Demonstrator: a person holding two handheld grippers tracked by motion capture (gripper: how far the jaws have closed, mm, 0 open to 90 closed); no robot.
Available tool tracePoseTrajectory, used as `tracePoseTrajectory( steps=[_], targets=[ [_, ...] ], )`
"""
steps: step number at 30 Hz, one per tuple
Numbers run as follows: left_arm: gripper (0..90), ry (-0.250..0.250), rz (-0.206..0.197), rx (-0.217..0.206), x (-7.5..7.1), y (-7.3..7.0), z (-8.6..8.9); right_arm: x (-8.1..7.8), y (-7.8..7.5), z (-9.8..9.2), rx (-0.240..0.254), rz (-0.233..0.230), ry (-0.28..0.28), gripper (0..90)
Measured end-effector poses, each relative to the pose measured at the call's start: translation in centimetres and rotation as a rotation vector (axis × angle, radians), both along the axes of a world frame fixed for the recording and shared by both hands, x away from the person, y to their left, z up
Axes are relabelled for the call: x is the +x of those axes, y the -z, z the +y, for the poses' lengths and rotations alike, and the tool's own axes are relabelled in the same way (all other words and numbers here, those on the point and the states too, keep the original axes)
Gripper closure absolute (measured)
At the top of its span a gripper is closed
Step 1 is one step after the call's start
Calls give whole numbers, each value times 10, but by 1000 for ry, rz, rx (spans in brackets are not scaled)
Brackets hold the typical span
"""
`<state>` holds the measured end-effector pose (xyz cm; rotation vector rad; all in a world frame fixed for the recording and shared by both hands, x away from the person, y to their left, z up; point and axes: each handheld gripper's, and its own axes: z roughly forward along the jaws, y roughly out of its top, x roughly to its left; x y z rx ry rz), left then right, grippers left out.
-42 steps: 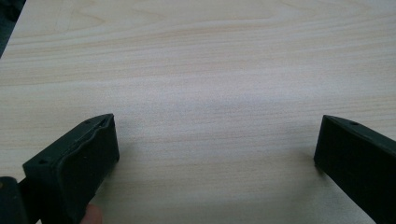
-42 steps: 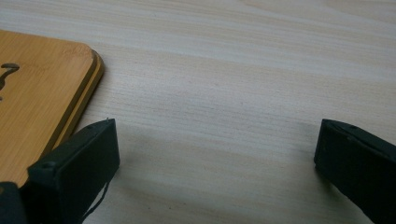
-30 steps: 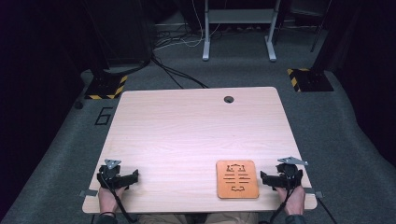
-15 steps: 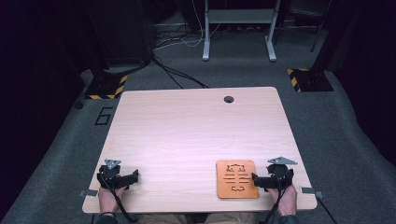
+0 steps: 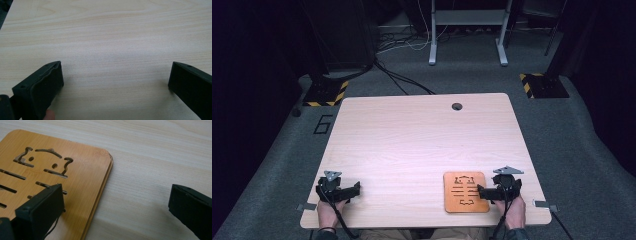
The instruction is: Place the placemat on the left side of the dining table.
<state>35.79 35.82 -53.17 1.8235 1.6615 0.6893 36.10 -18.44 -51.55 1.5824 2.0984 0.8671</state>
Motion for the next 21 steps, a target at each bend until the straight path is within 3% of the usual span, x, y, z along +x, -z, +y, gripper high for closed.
tracePoseTrajectory(
  steps=[21],
  targets=[
    [0, 0, 0, 0, 0, 0, 0, 0, -1, -5, -10, 14, -14, 0]
  ],
)
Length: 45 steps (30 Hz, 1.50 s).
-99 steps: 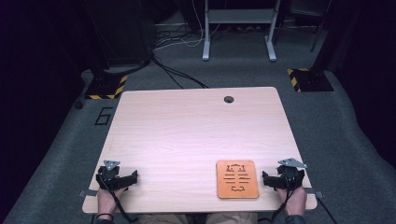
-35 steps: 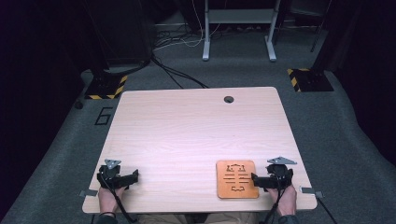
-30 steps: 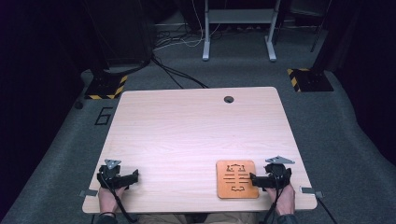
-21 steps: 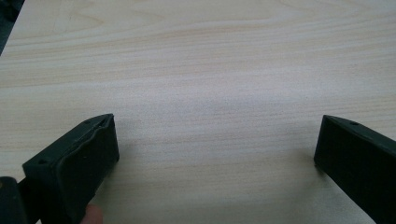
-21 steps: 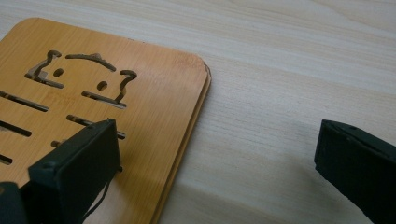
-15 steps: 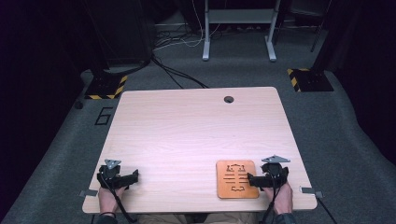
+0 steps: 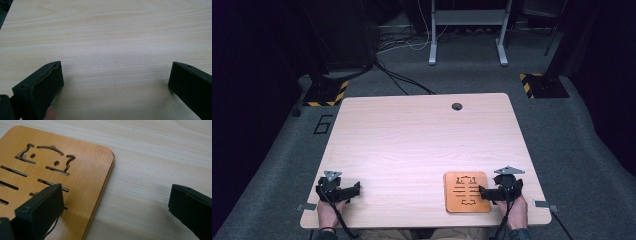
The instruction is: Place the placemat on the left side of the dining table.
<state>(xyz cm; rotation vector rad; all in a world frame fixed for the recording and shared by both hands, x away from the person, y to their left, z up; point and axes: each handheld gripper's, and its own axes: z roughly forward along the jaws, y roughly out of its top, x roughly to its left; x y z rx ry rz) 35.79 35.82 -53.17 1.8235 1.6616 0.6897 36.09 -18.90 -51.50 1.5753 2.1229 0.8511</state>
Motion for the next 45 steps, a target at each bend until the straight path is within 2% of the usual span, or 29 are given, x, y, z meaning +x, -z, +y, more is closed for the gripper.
tracePoseTrajectory(
  steps=[11, 29, 35, 45],
  targets=[
    [0, 0, 0, 1, 0, 0, 0, 0, -1, -5, -2, 17, 6, 0],
    [0, 0, 0, 0, 0, 0, 0, 1, -1, -13, -10, 17, 16, 0],
    [0, 0, 0, 1, 0, 0, 0, 0, -2, -17, 1, 34, 26, 0],
    [0, 0, 0, 1, 0, 0, 0, 0, 0, -23, 9, 33, 21, 0]
  ],
)
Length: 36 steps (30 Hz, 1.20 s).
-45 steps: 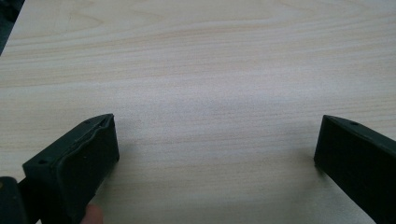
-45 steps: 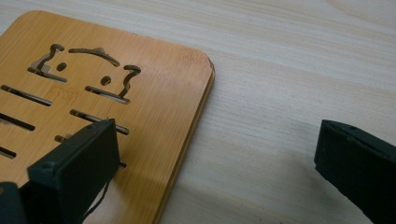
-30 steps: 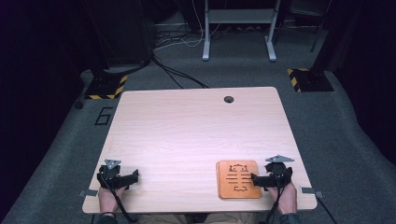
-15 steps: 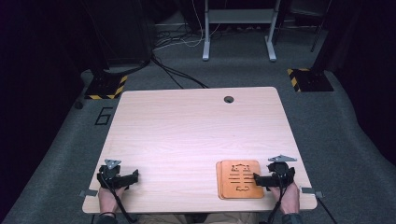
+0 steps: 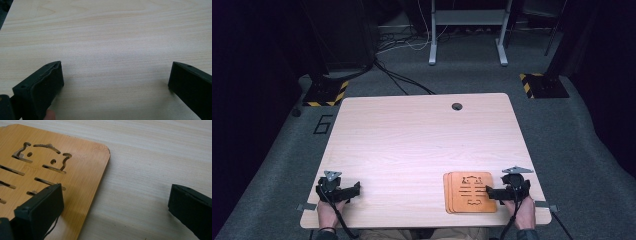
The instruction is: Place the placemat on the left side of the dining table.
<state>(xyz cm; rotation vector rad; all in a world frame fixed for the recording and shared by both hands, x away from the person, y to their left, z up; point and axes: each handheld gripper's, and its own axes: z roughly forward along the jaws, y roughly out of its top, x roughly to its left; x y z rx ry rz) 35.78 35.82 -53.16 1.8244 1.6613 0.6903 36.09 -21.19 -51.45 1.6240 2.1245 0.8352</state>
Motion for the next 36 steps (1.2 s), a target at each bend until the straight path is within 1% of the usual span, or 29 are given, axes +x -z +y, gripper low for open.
tracePoseTrajectory(
  steps=[1, 3, 4, 5, 6, 11, 13, 14, 18, 20, 21, 22, 23, 24, 27, 29, 30, 31, 34, 36],
  targets=[
    [0, 0, 0, 0, 0, 0, 0, 0, 0, 0, 3, 4, 5, 0],
    [0, 0, 0, 0, 0, 0, 0, 0, 0, -2, -2, -5, -5, 0],
    [0, 0, 0, 0, 0, 0, 0, -1, -1, -2, 5, 9, 11, 0],
    [0, -1, 0, 0, 0, 0, 0, -1, -1, -2, 5, 9, 11, 0],
    [0, 0, 0, -1, 0, 0, 0, -1, 0, -4, -5, 3, 1, 0],
    [0, 0, 0, 0, 0, 0, 0, -3, -1, -5, -1, 2, 8, 0],
    [0, 0, 0, -1, 0, 0, 0, -2, 1, -7, 0, -7, 3, 0],
    [0, 0, 0, -1, 0, 0, 0, -2, 1, -7, 11, -1, 9, 0],
    [0, 2, 0, 1, 0, 0, 0, -3, 3, -9, 25, -14, 8, 0],
    [0, -1, -5, -3, 0, 0, 0, -4, 4, -11, 39, -16, 5, 0],
    [0, -1, -6, -4, 0, 0, -1, -4, 5, -12, 37, -30, 3, 0],
    [0, -1, -9, -3, 0, 0, -1, -4, 5, -12, 39, -32, 6, 0],
    [0, 5, -8, 2, 0, 0, -1, -5, 6, -12, 40, -33, 7, 0],
    [0, 8, -7, -5, 0, 0, -1, -6, 6, -12, 38, -37, 9, 0],
    [0, 13, -2, -3, -1, 0, -2, -6, 7, -12, 36, -45, 7, 0],
    [0, 23, 3, -7, -1, -1, -4, -7, 7, -11, 35, -50, 18, 0],
    [0, 35, 8, -16, -1, -2, -6, -7, 8, -12, 23, -55, 13, 0],
    [0, 36, 8, -20, -1, -3, -8, -7, 8, -13, 27, -56, 15, 0],
    [0, 60, 2, -18, -1, -10, -14, -8, 9, -14, 30, -64, 15, 0],
    [0, 70, -10, -14, 0, -15, -19, -9, 9, -14, 27, -72, 11, 0]
  ],
)
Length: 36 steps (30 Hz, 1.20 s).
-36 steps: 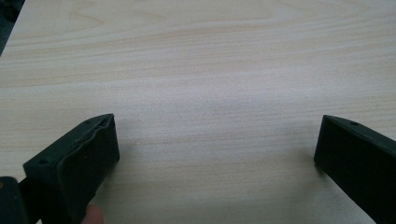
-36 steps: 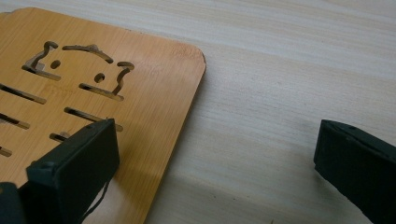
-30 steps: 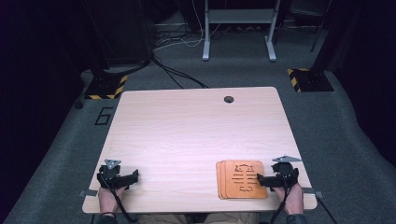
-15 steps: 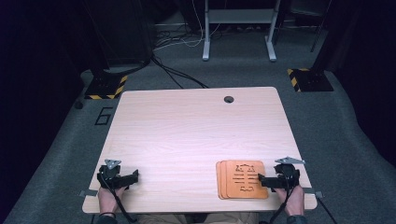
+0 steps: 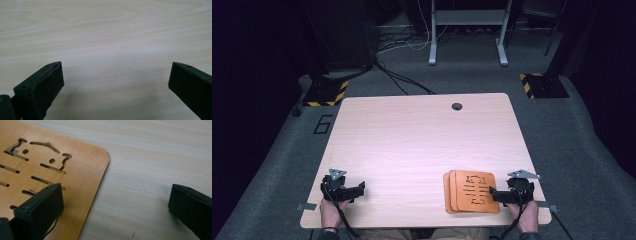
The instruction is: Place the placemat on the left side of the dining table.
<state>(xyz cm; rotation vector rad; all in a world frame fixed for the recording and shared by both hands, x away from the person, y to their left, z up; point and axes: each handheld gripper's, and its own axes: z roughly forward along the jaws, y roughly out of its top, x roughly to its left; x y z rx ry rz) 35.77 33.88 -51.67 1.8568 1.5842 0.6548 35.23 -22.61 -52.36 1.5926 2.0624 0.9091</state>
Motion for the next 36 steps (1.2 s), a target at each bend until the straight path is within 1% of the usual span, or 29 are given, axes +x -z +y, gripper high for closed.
tracePoseTrajectory(
  steps=[2, 3, 4, 5, 6, 8, 9, 10, 13, 14, 15, 17, 19, 20, 22, 23, 24, 26, 31, 33, 36],
  targets=[
    [0, 11, -8, 3, 1, -4, -4, -1, 1, -2, 22, -12, 0, 0],
    [0, 14, -1, 3, 1, -5, -5, -2, 1, -3, 40, -14, 8, 0],
    [0, 20, -5, 8, 2, -6, -6, -2, 1, -4, 36, -19, 12, 0],
    [0, 18, -2, 5, 2, -7, -8, -3, 1, -5, 36, -22, 18, 0],
    [0, 24, 0, 11, 3, -7, -8, -4, 1, -6, 40, -23, 28, 0],
    [0, 26, -3, 17, 3, -9, -11, -5, 1, -8, 37, -23, 30, 0],
    [0, 32, 0, 14, 3, -10, -11, -5, 2, -9, 36, -27, 25, 0],
    [0, 32, -5, 8, 3, -11, -13, -5, 1, -9, 39, -23, 31, 0],
    [0, 47, -11, 16, 3, -16, -18, -4, 1, -10, 38, -20, 32, 0],
    [0, 58, -12, 16, 3, -18, -20, -5, 1, -11, 35, -25, 30, 0],
    [0, 55, -15, 13, 3, -19, -22, -5, 1, -11, 35, -25, 30, 0],
    [0, 66, -22, 19, 4, -23, -25, -6, 1, -12, 31, -34, 34, 0],
    [0, 80, -23, 23, 5, -26, -29, -6, 1, -13, 39, -24, 43, 0],
    [0, 88, -24, 25, 5, -29, -33, -6, 1, -12, 21, -31, 37, 0],
    [0, 97, -23, 32, 6, -30, -35, -6, 1, -12, 16, -28, 37, 0],
    [0, 99, -24, 27, 6, -31, -38, -5, 2, -12, 11, -21, 37, 0],
    [0, 109, -24, 29, 6, -33, -41, -5, 2, -11, -10, -23, 38, 0],
    [0, 122, -26, 26, 6, -36, -47, -4, 2, -10, -8, -19, 33, 0],
    [0, 176, -25, 35, 6, -44, -65, -5, 2, -10, -8, -25, 34, 0],
    [0, 203, -28, 39, 6, -49, -74, -5, 2, -11, -3, -29, 34, 0],
    [0, 220, -31, 44, 7, -51, -81, -7, 2, -14, 40, -35, 38, 0]
  ],
)
